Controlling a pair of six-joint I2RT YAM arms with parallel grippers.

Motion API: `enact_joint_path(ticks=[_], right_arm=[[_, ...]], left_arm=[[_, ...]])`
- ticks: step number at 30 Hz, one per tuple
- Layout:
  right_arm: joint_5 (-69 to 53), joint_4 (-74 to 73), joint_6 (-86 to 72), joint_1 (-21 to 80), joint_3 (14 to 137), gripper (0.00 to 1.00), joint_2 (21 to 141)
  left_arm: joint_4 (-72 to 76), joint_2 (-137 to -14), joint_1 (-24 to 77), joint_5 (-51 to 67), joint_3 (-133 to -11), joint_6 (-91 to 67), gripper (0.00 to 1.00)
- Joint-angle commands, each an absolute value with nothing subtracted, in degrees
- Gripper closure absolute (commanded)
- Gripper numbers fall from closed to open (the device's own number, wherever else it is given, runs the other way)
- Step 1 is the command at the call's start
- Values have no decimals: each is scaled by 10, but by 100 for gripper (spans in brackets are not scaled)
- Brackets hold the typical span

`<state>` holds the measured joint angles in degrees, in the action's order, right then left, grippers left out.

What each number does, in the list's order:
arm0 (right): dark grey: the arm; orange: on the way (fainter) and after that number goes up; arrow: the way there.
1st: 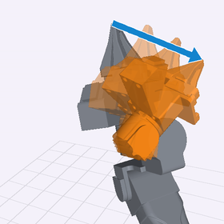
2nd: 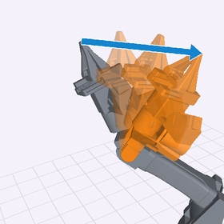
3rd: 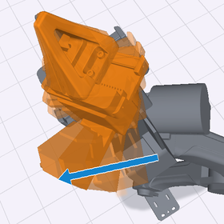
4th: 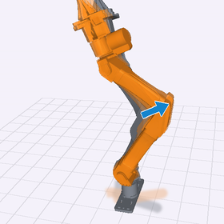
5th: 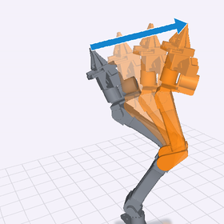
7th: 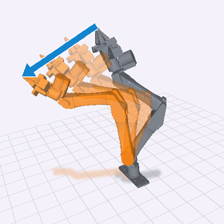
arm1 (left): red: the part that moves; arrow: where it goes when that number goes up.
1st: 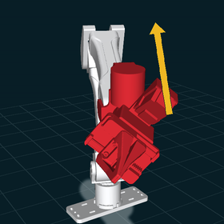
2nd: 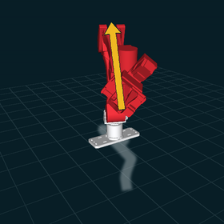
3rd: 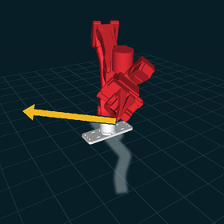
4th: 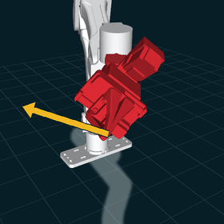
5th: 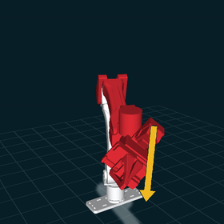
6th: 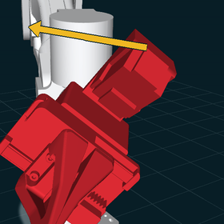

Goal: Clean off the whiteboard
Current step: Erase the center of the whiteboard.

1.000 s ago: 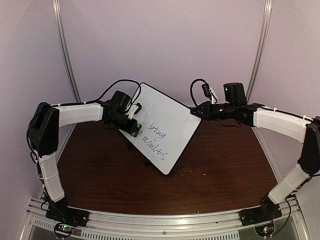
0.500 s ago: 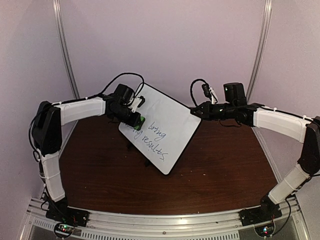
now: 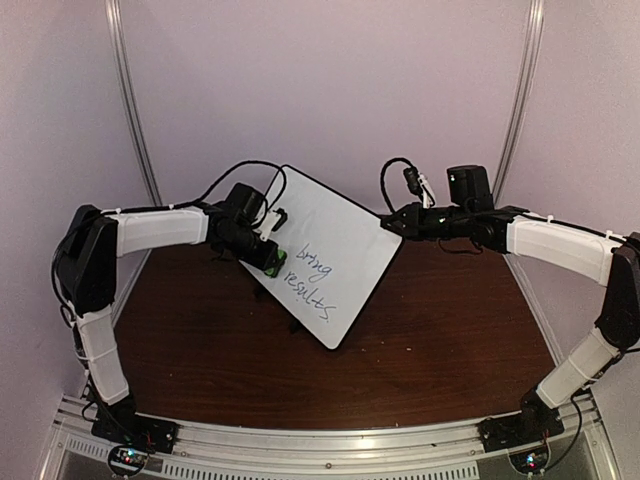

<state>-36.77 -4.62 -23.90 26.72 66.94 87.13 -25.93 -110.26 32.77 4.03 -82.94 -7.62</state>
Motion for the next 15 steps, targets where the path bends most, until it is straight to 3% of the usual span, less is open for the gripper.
enact_joint_path(ticks=[1, 7, 15], right_arm=[[-447, -32, -179, 299, 682, 100, 873], [-446, -34, -178, 299, 680, 100, 873], [-448, -32, -178, 299, 679, 100, 872]], left_arm=[[-237, -1134, 362, 75, -897, -59, 94], [-265, -1171, 394, 61, -957, -48, 94], [-262, -1135, 402, 31, -855, -71, 94]])
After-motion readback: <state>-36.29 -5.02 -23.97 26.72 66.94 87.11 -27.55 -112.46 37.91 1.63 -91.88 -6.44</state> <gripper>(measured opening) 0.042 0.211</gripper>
